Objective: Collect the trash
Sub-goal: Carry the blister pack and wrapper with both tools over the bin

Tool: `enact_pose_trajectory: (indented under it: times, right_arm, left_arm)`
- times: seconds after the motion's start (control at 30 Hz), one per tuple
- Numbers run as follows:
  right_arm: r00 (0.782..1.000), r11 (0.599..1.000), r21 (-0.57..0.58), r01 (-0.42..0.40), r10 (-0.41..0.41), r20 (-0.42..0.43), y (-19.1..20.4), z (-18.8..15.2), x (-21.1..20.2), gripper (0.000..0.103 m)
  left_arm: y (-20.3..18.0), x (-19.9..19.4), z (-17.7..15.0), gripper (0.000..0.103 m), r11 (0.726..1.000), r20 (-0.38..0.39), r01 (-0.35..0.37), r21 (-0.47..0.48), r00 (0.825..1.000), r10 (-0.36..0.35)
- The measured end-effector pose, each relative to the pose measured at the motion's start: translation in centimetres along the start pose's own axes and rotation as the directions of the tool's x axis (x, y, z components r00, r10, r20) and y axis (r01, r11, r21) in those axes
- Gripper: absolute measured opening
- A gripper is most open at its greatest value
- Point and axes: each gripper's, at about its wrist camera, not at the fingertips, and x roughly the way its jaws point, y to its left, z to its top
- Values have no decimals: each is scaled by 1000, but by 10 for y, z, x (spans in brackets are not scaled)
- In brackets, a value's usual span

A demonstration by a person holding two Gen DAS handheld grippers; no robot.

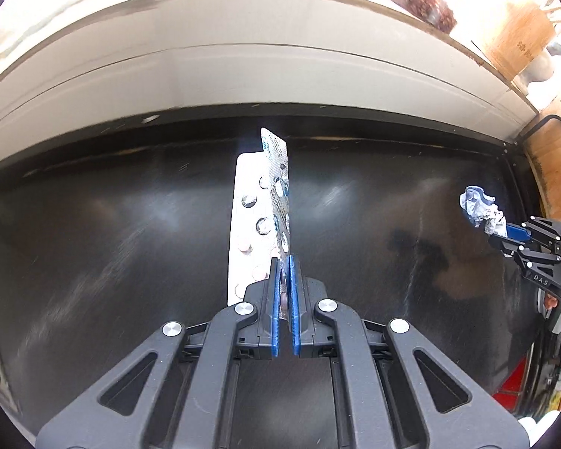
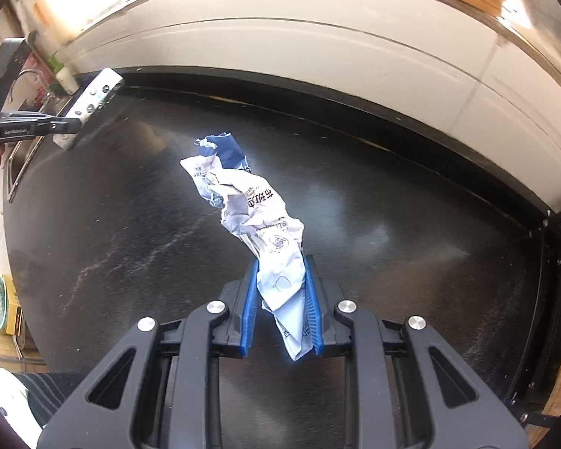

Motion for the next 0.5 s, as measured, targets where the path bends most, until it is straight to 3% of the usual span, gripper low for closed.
enact_pose_trajectory:
  times: [0.33, 0.5]
  right_arm:
    - [998, 987, -155, -49, 54, 28, 60, 19, -15, 24]
    - [992, 947, -298, -124, 130, 1, 131, 30, -10, 24]
  left_arm:
    - [54, -65, -86, 4, 975, 14, -137, -177, 990, 142]
    - [69, -94, -136, 4, 948, 30, -163, -272, 984, 178]
